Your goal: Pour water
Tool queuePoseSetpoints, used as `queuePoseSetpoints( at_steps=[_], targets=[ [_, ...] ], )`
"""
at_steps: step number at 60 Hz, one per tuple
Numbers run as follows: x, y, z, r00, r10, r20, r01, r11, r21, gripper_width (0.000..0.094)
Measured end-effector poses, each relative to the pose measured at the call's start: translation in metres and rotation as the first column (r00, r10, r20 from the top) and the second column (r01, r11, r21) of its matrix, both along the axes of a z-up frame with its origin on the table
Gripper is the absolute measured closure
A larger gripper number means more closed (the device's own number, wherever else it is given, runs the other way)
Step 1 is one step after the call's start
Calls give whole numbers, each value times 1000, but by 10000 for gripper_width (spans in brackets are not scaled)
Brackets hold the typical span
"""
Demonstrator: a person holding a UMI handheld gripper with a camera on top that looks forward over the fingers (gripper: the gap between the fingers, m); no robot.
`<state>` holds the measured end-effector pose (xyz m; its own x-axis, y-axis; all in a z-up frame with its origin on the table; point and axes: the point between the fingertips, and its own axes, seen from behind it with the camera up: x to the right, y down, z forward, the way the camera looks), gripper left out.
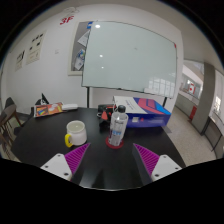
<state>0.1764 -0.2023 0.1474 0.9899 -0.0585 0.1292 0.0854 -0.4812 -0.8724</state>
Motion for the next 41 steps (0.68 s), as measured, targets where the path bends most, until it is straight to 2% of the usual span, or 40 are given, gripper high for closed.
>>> queuePoseSetpoints(
  at_steps=[5, 12, 22, 29, 41],
  targets=[
    [-16, -40, 15, 1000, -21, -3, 21, 1000, 1, 92],
    [-36, -87, 32, 999, -8, 32, 8, 1000, 8, 94],
    [-50, -131, 40, 999, -35, 41, 35, 999, 5, 91],
    [-47, -142, 48, 997, -68, 36, 67, 998, 19, 92],
    [-56, -145, 59, 997, -78, 16, 77, 996, 42, 92]
  ],
)
